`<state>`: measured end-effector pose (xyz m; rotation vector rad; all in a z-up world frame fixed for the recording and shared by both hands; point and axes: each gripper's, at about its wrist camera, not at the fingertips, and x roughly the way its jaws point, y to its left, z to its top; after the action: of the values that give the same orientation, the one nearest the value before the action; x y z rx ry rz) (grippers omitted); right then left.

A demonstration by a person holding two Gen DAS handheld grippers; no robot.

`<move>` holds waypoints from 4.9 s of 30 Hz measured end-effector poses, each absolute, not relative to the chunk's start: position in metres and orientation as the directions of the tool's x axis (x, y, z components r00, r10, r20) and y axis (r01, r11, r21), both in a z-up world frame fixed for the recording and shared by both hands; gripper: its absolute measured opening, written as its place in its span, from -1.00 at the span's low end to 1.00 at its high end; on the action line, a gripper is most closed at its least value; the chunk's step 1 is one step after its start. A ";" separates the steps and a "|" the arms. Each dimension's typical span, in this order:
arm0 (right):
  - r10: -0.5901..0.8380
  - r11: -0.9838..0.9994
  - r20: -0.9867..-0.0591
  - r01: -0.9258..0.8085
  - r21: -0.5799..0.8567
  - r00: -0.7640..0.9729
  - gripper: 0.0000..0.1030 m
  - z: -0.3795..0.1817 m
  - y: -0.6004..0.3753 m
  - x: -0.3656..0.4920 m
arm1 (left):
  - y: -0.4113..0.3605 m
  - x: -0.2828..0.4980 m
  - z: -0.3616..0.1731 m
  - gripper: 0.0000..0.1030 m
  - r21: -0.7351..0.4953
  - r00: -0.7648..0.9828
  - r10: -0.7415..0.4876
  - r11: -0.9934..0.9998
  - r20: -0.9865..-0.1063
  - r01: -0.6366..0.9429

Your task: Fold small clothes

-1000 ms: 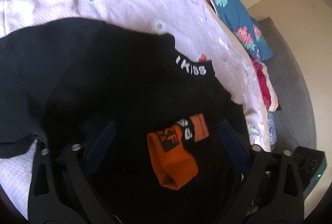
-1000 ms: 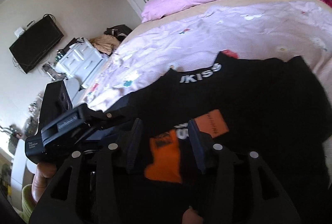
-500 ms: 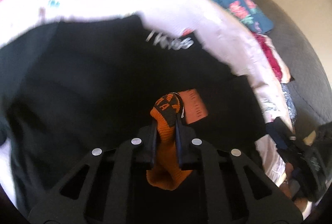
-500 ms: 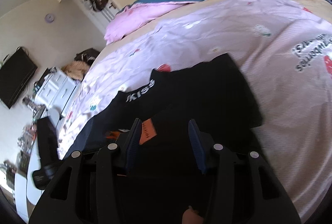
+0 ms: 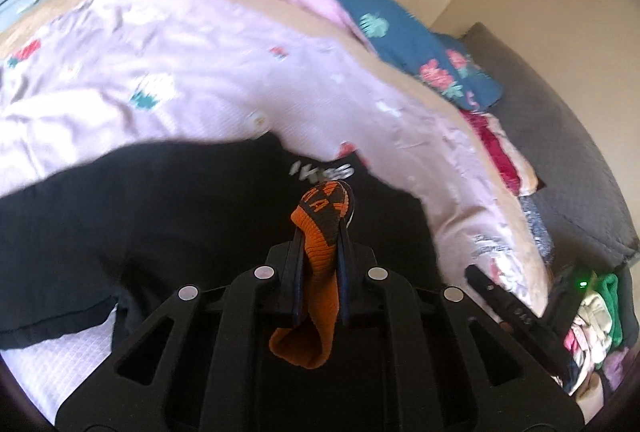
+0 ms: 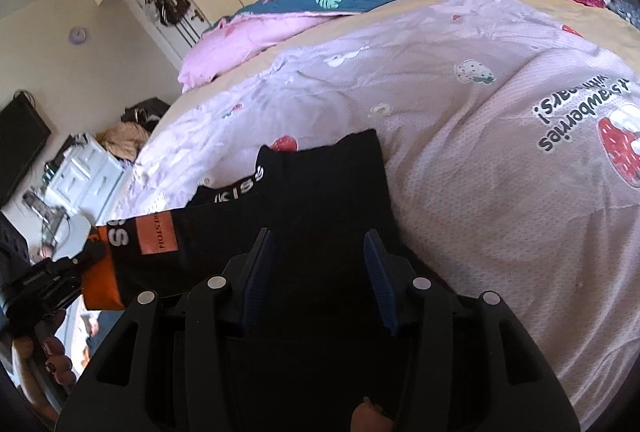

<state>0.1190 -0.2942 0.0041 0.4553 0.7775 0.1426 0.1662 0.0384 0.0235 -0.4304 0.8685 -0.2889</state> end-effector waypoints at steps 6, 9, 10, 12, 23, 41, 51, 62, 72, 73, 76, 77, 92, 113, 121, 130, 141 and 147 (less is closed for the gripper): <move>0.224 0.952 -0.693 -0.001 0.306 0.685 -0.08 -0.001 -0.262 0.133 | 0.056 0.167 0.000 -0.76 -0.395 0.599 -0.298 0.918 -0.743 -0.034; 0.199 0.969 -0.714 -0.026 0.246 0.671 -0.03 -0.007 -0.249 0.141 | 0.060 0.164 0.002 -0.76 -0.357 0.614 -0.262 0.934 -0.744 -0.034; 0.196 0.973 -0.722 -0.040 0.228 0.663 -0.02 -0.009 -0.243 0.145 | 0.060 0.164 0.002 -0.76 -0.352 0.614 -0.262 0.935 -0.745 -0.028; 0.188 0.978 -0.736 -0.055 0.201 0.651 0.01 -0.014 -0.236 0.150 | 0.058 0.165 -0.003 -0.74 -0.358 0.600 -0.275 0.933 -0.751 -0.021; 0.127 0.992 -0.837 -0.065 0.109 0.532 0.18 -0.055 -0.220 0.167 | 0.057 0.172 -0.056 -0.38 -0.316 0.492 -0.250 0.947 -0.834 -0.055; 0.227 0.973 -0.706 -0.194 0.128 0.671 0.92 0.009 -0.184 0.121 | 0.092 0.122 -0.005 0.82 -0.279 0.603 -0.172 0.956 -0.779 -0.089; 0.249 0.964 -0.682 -0.242 0.108 0.688 0.92 0.032 -0.155 0.106 | 0.132 0.094 0.005 0.82 -0.296 0.640 -0.115 0.938 -0.760 -0.183; 0.300 0.933 -0.684 -0.355 0.063 0.665 0.92 0.042 -0.097 0.088 | 0.181 0.059 -0.002 0.82 -0.301 0.632 -0.047 0.905 -0.773 -0.300; 0.344 0.891 -0.692 -0.454 0.026 0.635 0.92 0.045 -0.044 0.072 | 0.225 0.030 -0.011 0.82 -0.311 0.622 0.005 0.863 -0.783 -0.398; 0.348 0.886 -0.692 -0.463 0.023 0.632 0.92 0.045 -0.039 0.071 | 0.228 0.028 -0.013 0.82 -0.314 0.621 0.007 0.859 -0.784 -0.406; 0.358 0.868 -0.694 -0.496 0.002 0.625 0.92 0.045 -0.022 0.066 | 0.242 0.022 -0.018 0.82 -0.326 0.612 0.012 0.838 -0.791 -0.437; 0.362 0.862 -0.694 -0.507 -0.005 0.622 0.92 0.045 -0.016 0.064 | 0.246 0.019 -0.020 0.82 -0.328 0.609 0.017 0.830 -0.793 -0.450; 0.383 0.808 -0.716 -0.588 -0.047 0.584 0.92 0.035 0.032 0.049 | 0.301 -0.004 -0.047 0.82 -0.383 0.598 0.066 0.710 -0.799 -0.591; 0.354 0.862 -0.739 -0.507 0.019 0.574 0.92 0.020 -0.004 0.068 | 0.316 -0.012 0.029 -0.91 -0.469 0.772 0.155 0.715 -0.617 -0.519; 0.353 0.894 -0.718 -0.444 0.069 0.600 0.92 0.031 -0.037 0.071 | 0.288 0.014 0.071 -0.96 -0.479 0.826 0.117 0.767 -0.551 -0.428; 0.331 0.931 -0.701 -0.340 0.133 0.632 0.92 0.038 -0.092 0.079 | 0.239 0.054 0.108 -0.96 -0.461 0.863 0.051 0.829 -0.503 -0.318; 0.263 0.964 -0.685 -0.165 0.207 0.679 0.92 0.042 -0.178 0.081 | 0.138 0.098 0.146 -0.96 -0.421 0.885 -0.118 0.902 -0.451 -0.095; 0.204 0.968 -0.689 -0.040 0.247 0.695 0.92 0.039 -0.232 0.078 | 0.073 0.110 0.143 -0.96 -0.399 0.862 -0.241 0.915 -0.445 0.050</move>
<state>0.0779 -0.2317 0.0390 0.2204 0.7921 0.1372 0.1102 0.0735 0.1428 -0.3883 0.5111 -0.1569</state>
